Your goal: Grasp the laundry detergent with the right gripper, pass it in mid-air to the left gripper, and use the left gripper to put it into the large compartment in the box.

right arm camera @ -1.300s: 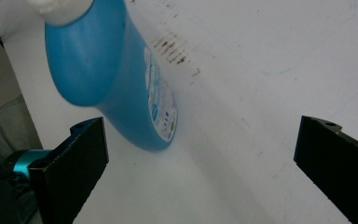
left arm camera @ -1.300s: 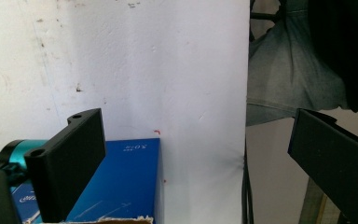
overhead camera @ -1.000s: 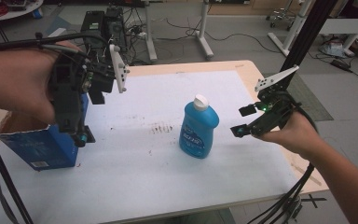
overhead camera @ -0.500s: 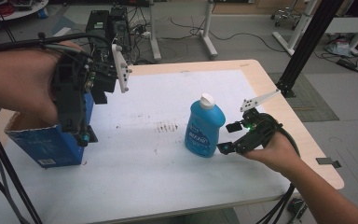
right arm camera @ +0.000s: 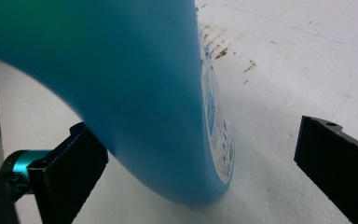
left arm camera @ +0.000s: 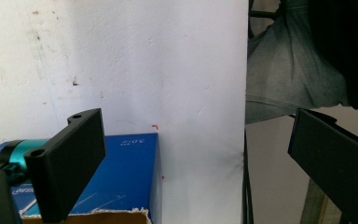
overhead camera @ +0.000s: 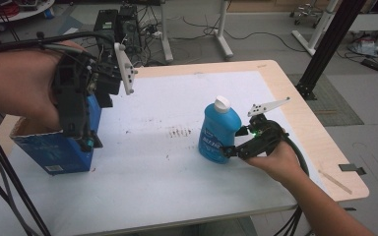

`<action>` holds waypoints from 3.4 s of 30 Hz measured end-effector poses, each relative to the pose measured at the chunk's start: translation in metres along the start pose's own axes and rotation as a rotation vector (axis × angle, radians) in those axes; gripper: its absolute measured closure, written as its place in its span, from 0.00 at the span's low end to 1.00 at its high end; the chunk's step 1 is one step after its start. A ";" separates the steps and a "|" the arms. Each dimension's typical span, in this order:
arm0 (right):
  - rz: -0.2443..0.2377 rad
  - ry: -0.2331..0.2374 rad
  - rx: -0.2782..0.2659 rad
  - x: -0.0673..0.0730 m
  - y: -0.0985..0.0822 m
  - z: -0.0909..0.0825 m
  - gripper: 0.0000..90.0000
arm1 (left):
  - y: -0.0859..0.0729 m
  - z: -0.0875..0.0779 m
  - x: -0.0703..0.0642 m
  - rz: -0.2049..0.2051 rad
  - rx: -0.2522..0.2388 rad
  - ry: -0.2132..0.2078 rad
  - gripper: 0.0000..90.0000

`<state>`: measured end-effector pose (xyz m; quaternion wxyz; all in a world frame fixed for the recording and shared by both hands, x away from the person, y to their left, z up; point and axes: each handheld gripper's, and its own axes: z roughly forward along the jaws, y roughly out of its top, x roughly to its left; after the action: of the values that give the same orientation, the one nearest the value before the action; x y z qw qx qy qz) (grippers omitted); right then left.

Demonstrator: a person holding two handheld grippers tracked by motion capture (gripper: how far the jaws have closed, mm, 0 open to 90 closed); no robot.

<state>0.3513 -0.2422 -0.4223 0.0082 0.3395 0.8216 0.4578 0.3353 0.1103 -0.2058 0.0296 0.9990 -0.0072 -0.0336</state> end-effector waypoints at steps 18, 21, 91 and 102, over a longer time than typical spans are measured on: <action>-0.007 -0.015 -0.110 0.011 0.002 0.017 0.02 | -0.001 0.000 -0.001 -0.006 0.003 0.004 0.05; -0.009 -0.018 -0.129 0.012 0.002 0.018 0.02 | -0.002 -0.001 -0.001 -0.008 -0.001 0.005 0.05; -0.058 -0.046 -0.314 0.021 -0.012 0.024 0.34 | -0.002 0.003 0.003 -0.013 0.012 0.000 0.05; -0.074 -0.041 -0.321 0.021 -0.012 0.025 0.38 | -0.003 0.004 0.004 -0.014 0.014 0.001 0.05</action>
<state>0.3364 -0.2155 -0.4398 0.0959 0.3126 0.7494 0.5758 0.3393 0.1125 -0.2102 0.0223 0.9992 -0.0006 -0.0331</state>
